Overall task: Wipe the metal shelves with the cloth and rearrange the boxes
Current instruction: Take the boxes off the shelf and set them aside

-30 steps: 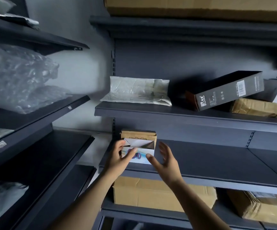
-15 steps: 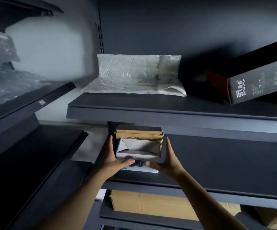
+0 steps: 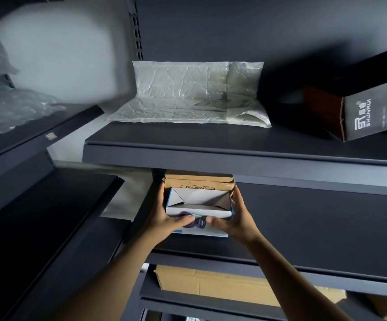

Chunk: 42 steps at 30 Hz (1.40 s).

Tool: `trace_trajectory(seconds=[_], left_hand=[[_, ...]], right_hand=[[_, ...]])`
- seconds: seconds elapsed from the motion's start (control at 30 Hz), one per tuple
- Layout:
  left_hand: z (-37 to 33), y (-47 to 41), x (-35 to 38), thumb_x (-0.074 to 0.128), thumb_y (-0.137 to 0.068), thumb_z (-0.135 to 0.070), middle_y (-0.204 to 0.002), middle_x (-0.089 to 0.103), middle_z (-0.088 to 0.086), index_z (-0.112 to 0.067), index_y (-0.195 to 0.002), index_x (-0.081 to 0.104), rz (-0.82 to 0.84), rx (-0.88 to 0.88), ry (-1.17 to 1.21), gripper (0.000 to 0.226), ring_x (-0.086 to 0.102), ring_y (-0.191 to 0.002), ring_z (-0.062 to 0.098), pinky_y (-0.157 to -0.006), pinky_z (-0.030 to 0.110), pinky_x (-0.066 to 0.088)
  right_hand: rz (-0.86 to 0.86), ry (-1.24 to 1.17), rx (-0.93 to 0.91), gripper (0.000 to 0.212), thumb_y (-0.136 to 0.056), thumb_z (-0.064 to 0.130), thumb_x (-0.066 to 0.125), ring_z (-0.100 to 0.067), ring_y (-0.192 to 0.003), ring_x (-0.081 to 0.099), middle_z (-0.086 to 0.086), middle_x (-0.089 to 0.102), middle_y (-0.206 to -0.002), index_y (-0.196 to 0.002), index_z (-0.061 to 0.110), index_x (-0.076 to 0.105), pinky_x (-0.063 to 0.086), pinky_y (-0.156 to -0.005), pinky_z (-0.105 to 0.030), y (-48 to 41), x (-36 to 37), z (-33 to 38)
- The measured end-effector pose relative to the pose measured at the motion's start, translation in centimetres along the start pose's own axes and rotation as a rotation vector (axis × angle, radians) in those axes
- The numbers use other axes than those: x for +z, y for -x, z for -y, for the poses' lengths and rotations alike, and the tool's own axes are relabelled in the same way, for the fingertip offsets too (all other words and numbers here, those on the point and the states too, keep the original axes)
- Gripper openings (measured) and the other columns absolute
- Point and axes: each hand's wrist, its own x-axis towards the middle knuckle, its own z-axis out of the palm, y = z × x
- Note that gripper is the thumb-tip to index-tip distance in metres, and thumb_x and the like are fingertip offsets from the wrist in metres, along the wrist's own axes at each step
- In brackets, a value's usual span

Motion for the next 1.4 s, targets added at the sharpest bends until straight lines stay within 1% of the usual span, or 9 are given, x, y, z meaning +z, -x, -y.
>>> trace_trajectory(seconds=[0.17,0.37,0.57,0.73,0.9,1.0,1.13,1.23,1.4], left_hand=[[-1.9,2.2,-0.3,0.091,-0.067,-0.011,-0.129,0.062,-0.007,-0.023,-0.143,0.044,0.009,-0.018,0.181,0.090,0.060,-0.116,0.002,-0.102,0.026,0.049],[-4.7,7.8,-1.8,0.084,-0.069,0.007,-0.110,0.066,-0.016,-0.015,-0.125,0.056,-0.089,0.052,0.264,0.067,0.060,-0.100,-0.012,-0.082,0.004,0.043],[-5.9,14.2,-4.2,0.080,-0.076,0.006,-0.116,0.064,0.015,-0.018,-0.133,0.054,-0.053,0.045,0.443,0.067,0.072,-0.093,0.016,-0.072,0.029,0.061],[-9.4,19.3,-7.4,0.076,-0.077,0.014,-0.085,0.070,-0.023,-0.029,-0.108,0.056,-0.086,0.042,0.503,0.057,0.071,-0.075,0.001,-0.060,0.018,0.056],[-13.2,21.0,-10.8,0.082,-0.059,-0.030,-0.094,0.068,-0.027,-0.052,-0.104,0.063,-0.137,0.122,0.545,0.053,0.068,-0.088,0.001,-0.073,0.029,0.060],[-15.4,20.5,-12.2,0.082,-0.060,-0.030,-0.104,0.070,-0.018,-0.049,-0.110,0.064,-0.172,0.183,0.565,0.056,0.067,-0.098,0.002,-0.084,0.028,0.058],[-18.9,18.8,-14.1,0.080,-0.057,-0.031,-0.111,0.062,-0.039,-0.035,-0.116,0.054,-0.212,0.309,0.582,0.065,0.061,-0.103,-0.013,-0.084,0.018,0.054],[-21.0,15.9,-15.5,0.077,-0.067,-0.013,-0.114,0.068,-0.018,-0.027,-0.122,0.059,-0.214,0.377,0.513,0.059,0.065,-0.107,0.003,-0.076,0.021,0.056],[-22.2,9.3,-16.9,0.081,-0.067,-0.032,-0.120,0.067,-0.001,-0.028,-0.130,0.055,-0.171,0.345,0.436,0.069,0.067,-0.112,0.021,-0.079,0.043,0.062]], right_hand=[[-0.043,-0.033,0.001,0.099,-0.071,0.046,0.091,-0.026,-0.130,0.057,0.001,0.057,-0.142,-0.151,0.023,0.036,0.050,-0.102,-0.059,2.5,-0.1,1.8],[-0.068,-0.123,-0.014,0.066,-0.080,0.010,0.087,-0.028,-0.120,0.064,-0.007,0.066,-0.129,-0.137,0.013,0.052,0.052,-0.100,-0.055,7.4,0.0,5.6],[-0.114,-0.189,0.038,0.082,-0.073,0.046,0.091,-0.029,-0.128,0.055,-0.008,0.057,-0.137,-0.142,0.023,0.051,0.054,-0.099,-0.047,13.6,0.8,10.1],[-0.141,-0.240,0.023,0.083,-0.069,0.056,0.091,-0.023,-0.127,0.057,-0.005,0.057,-0.136,-0.139,0.035,0.052,0.054,-0.101,-0.050,18.1,1.6,13.9],[-0.218,-0.217,-0.079,0.085,-0.068,0.061,0.088,-0.019,-0.130,0.054,0.002,0.059,-0.135,-0.140,0.035,0.052,0.048,-0.107,-0.048,19.9,0.4,19.0],[-0.251,-0.190,-0.147,0.085,-0.069,0.063,0.087,-0.019,-0.129,0.055,0.003,0.061,-0.133,-0.140,0.032,0.052,0.048,-0.106,-0.049,19.5,-1.2,21.8],[-0.297,-0.192,-0.221,0.086,-0.066,0.066,0.086,-0.017,-0.129,0.055,0.005,0.061,-0.133,-0.139,0.036,0.051,0.048,-0.107,-0.047,17.8,-3.3,25.4],[-0.314,-0.175,-0.261,0.083,-0.066,0.067,0.086,-0.023,-0.127,0.057,0.004,0.064,-0.130,-0.136,0.035,0.053,0.048,-0.105,-0.053,15.1,-4.9,27.4],[-0.320,-0.129,-0.312,0.064,-0.071,0.058,0.087,-0.021,-0.114,0.066,0.005,0.070,-0.120,-0.123,0.032,0.060,0.053,-0.097,-0.052,9.3,-7.5,29.5]])
